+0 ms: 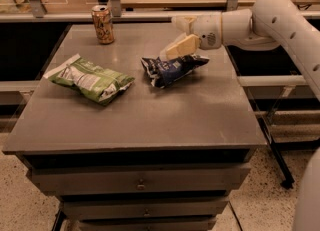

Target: Move orange can near blue chip bag

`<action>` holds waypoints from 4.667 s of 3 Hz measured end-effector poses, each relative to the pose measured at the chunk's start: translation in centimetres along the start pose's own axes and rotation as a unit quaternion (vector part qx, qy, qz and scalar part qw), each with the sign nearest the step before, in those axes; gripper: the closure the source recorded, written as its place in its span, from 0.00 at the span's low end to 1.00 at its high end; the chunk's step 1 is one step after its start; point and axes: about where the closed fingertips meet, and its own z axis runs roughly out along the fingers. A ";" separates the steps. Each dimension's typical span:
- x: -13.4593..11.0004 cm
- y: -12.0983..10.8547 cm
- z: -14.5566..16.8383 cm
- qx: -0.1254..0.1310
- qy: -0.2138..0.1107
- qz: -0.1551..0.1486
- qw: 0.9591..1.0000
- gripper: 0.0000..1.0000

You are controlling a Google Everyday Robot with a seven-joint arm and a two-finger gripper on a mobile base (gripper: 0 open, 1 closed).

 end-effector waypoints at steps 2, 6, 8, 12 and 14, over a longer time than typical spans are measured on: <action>-1.7 -2.2 6.9 0.016 0.037 -0.009 0.999 0.00; -2.3 -5.9 12.2 0.042 -0.050 0.021 0.998 0.00; -4.2 -7.2 16.5 0.068 -0.056 0.028 0.996 0.00; -2.7 -12.1 20.4 0.122 -0.034 0.047 0.991 0.00; -3.0 -13.7 22.1 0.126 -0.021 0.034 0.991 0.00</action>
Offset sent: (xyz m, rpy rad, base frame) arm 0.0558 0.0940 0.0020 -0.1202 -0.0156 -0.0683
